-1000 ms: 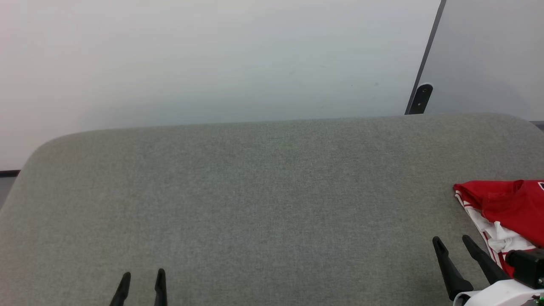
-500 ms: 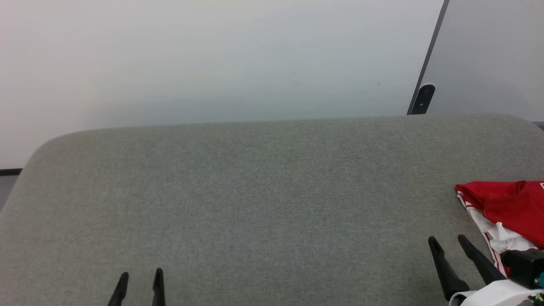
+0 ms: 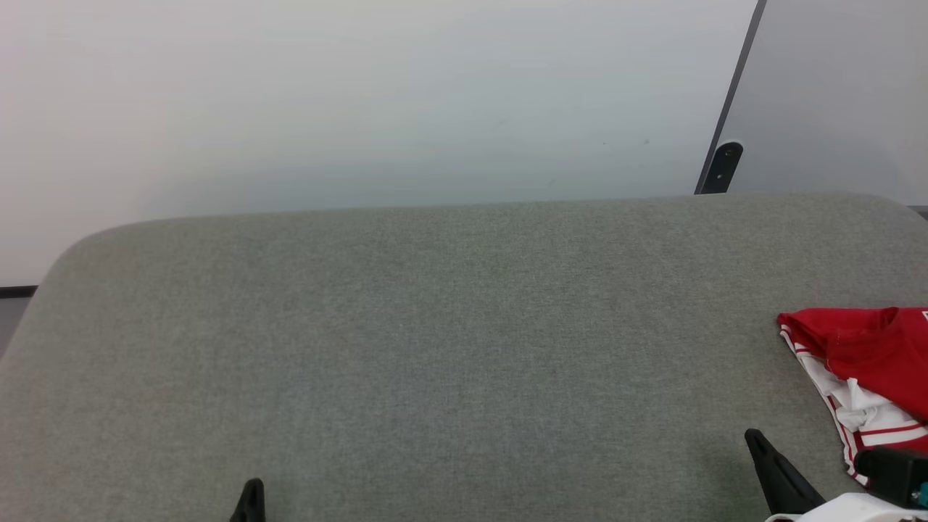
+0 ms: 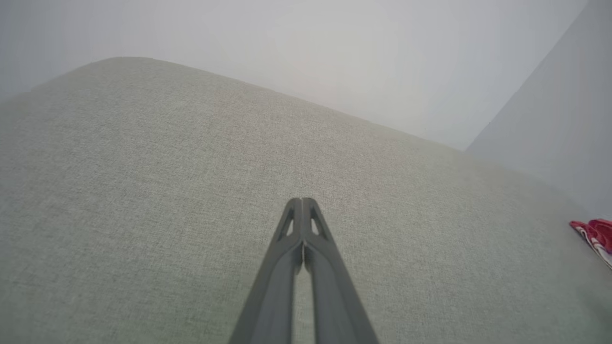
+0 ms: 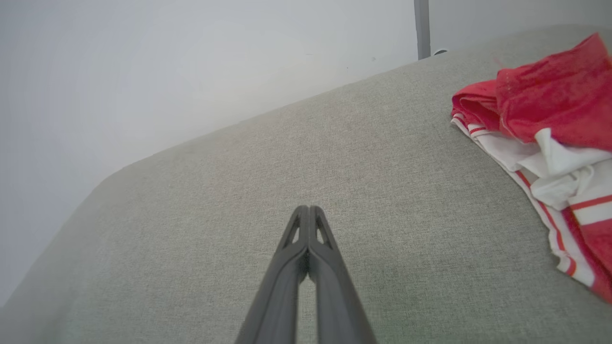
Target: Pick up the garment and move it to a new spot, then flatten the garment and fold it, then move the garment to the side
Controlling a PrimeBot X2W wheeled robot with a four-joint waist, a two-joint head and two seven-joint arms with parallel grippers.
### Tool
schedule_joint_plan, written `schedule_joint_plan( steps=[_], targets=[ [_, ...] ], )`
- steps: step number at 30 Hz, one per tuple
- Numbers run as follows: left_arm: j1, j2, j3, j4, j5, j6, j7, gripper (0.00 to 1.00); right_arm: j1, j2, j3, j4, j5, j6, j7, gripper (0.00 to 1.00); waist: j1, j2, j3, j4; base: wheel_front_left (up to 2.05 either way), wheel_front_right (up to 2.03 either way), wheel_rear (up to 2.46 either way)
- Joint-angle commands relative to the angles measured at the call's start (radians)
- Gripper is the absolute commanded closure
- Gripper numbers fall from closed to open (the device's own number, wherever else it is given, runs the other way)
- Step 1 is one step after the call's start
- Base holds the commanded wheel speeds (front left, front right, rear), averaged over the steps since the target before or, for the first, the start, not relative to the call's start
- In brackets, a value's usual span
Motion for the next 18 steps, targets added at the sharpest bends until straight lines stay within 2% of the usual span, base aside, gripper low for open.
schedule_joint_plan(
  steps=[1,18],
  targets=[
    [-0.032,0.001,0.013,-0.004,-0.049,-0.011,0.007,1.0,-0.035,0.0,-0.013,-0.005,0.045,0.0,-0.003,1.0,0.0,0.0,0.001,0.0,0.0,0.0,0.0],
    [-0.106,-0.025,0.047,0.055,-0.285,-0.06,0.059,1.0,-0.076,0.023,-0.043,0.041,0.266,0.0,-0.007,1.0,0.0,0.0,0.006,0.0,0.0,0.0,0.0]
  ],
)
